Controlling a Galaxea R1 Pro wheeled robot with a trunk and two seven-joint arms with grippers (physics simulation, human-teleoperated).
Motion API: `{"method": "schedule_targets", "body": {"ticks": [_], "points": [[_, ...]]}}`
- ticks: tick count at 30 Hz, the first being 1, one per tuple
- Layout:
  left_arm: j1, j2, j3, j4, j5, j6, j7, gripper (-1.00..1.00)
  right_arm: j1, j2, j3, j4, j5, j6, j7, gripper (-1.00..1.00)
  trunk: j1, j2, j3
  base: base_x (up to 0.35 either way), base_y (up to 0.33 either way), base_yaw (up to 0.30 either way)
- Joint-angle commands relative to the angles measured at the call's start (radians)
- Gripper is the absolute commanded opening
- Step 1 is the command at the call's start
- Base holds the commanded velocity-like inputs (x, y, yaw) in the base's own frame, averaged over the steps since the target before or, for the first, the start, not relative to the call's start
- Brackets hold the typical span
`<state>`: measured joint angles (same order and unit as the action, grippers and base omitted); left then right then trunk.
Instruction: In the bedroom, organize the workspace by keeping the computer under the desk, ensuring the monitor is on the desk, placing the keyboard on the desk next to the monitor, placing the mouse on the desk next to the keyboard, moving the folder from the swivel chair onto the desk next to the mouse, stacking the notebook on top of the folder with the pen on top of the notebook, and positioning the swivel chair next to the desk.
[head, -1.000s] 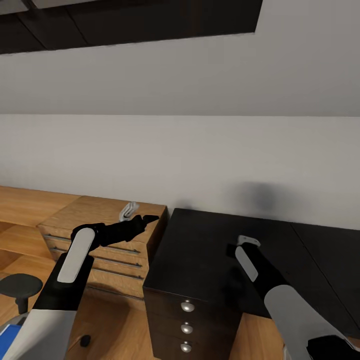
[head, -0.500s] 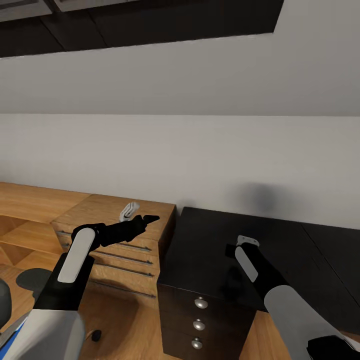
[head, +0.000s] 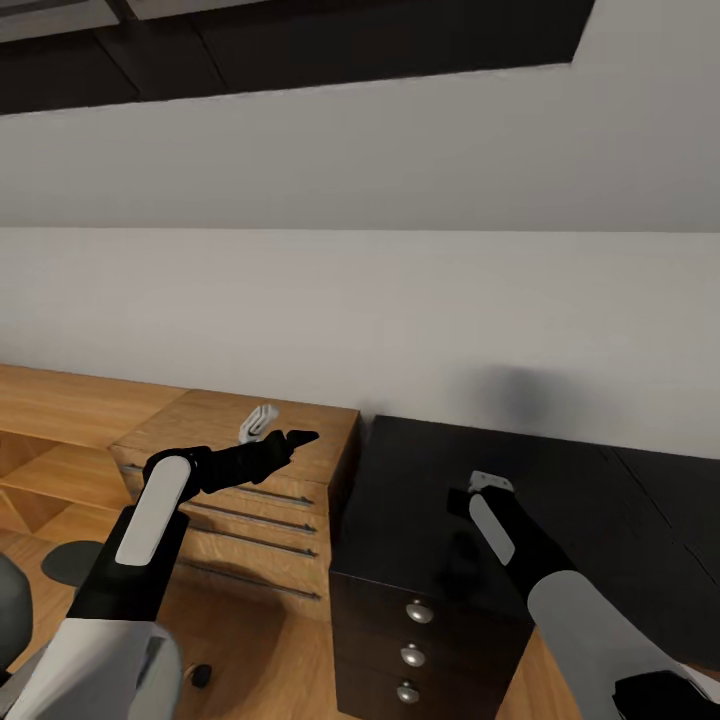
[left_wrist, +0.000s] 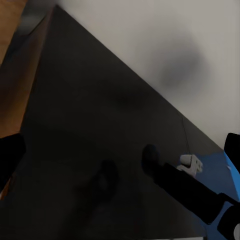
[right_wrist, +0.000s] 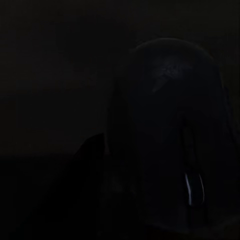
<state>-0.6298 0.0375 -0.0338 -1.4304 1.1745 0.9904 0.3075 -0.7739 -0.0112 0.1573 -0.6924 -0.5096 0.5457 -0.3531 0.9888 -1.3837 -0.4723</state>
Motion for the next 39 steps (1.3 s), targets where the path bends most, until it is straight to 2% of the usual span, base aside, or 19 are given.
{"method": "schedule_targets", "body": {"ticks": [1,6,8,13,16,21,27,29,30,31,39], "points": [[-0.001,0.001,-0.001,-0.001,0.01,0.001,0.01,1.0,-0.001,0.001,0.006,-0.001,-0.011,0.002,0.007,-1.0,0.0,-0.001,-0.001,0.087,0.258,0.0],[-0.001,0.0,-0.001,0.001,0.012,0.001,0.01,1.0,-0.001,0.031,0.011,0.003,-0.006,0.003,0.027,-1.0,0.0,-0.001,-0.001,0.041,0.222,0.0],[-0.001,-0.001,-0.001,0.003,0.011,0.001,0.01,1.0,-0.001,0.04,0.029,0.011,-0.004,0.002,0.03,-1.0,0.0,-0.001,-0.001,0.011,0.086,0.0],[-0.001,-0.002,-0.002,0.005,0.011,0.002,0.01,1.0,-0.001,0.051,0.104,0.024,-0.004,0.002,0.033,-1.0,0.0,-0.001,-0.001,0.004,0.03,0.001],[-0.001,-0.002,-0.003,0.005,0.011,0.002,0.01,1.0,-0.001,0.062,0.119,0.027,-0.004,0.002,0.033,-1.0,0.0,-0.001,-0.001,0.001,0.008,0.052],[-0.001,-0.004,-0.004,0.005,0.011,0.002,0.01,1.0,-0.001,0.092,0.131,0.06,-0.003,0.003,0.031,-1.0,0.0,-0.001,-0.001,0.0,0.002,0.19],[-0.001,-0.005,-0.004,0.005,0.01,0.001,0.011,1.0,-0.001,0.116,0.144,0.074,-0.003,0.004,0.031,-1.0,0.0,-0.001,-0.001,0.0,0.0,0.156],[-0.001,-0.005,-0.005,0.005,0.01,0.001,0.011,1.0,-0.001,0.123,0.16,0.09,-0.003,0.014,0.032,-1.0,0.0,-0.001,-0.001,0.0,0.0,0.011],[-0.001,-0.005,-0.007,0.005,0.01,0.001,0.011,1.0,-0.001,0.127,0.167,0.092,-0.003,0.018,0.033,-1.0,0.0,-0.001,-0.001,0.0,0.0,0.006],[-0.001,-0.005,-0.026,0.005,0.01,0.001,0.012,1.0,-0.001,0.133,0.179,0.095,-0.004,0.024,0.034,-1.0,0.0,-0.001,-0.001,0.0,0.0,0.001],[-0.001,-0.006,-0.037,0.005,0.01,0.001,0.011,1.0,-0.001,0.144,0.184,0.117,-0.006,0.066,0.038,-1.0,0.0,-0.001,-0.001,0.0,0.0,0.0]]}}
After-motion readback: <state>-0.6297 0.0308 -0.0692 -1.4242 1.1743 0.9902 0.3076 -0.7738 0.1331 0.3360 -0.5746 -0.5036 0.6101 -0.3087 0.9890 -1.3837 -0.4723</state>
